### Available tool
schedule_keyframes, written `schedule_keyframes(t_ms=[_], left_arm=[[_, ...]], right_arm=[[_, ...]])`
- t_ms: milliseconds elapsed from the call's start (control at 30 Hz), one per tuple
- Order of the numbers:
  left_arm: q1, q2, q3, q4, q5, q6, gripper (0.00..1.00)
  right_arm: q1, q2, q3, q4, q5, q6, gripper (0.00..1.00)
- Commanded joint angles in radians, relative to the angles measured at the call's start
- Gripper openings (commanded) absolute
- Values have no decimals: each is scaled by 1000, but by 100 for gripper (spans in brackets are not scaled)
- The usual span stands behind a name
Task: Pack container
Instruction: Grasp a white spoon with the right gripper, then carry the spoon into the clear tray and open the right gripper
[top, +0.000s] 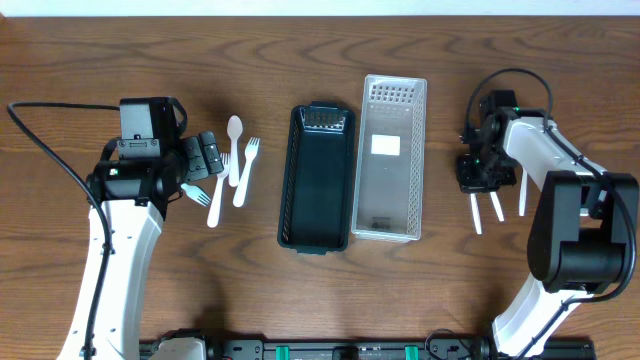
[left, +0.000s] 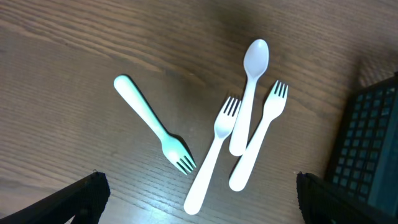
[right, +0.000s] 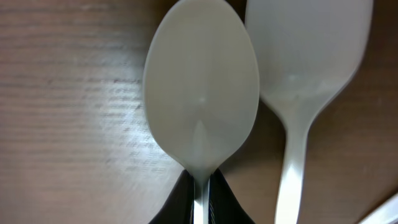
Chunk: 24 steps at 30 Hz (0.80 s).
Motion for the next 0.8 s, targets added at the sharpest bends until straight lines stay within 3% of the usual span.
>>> schedule_keyframes(t_ms=[0,200,333,500,767], left_arm=[[5,4,19,-3,3,10,98],[5,4,19,-3,3,10,98],[5,4,19,-3,3,10,98],[5,4,19,-3,3,10,98],[5,4,19,-3,3,10,98]], right_arm=[[24,-22,93,-53,-16,54,1],[56,-145,272,-154,-197,61,1],[119,-233,318,-90,-337,154,1],[230,-234,301,13,-290,342,1],[404,-85,258,68,-149,547,1]])
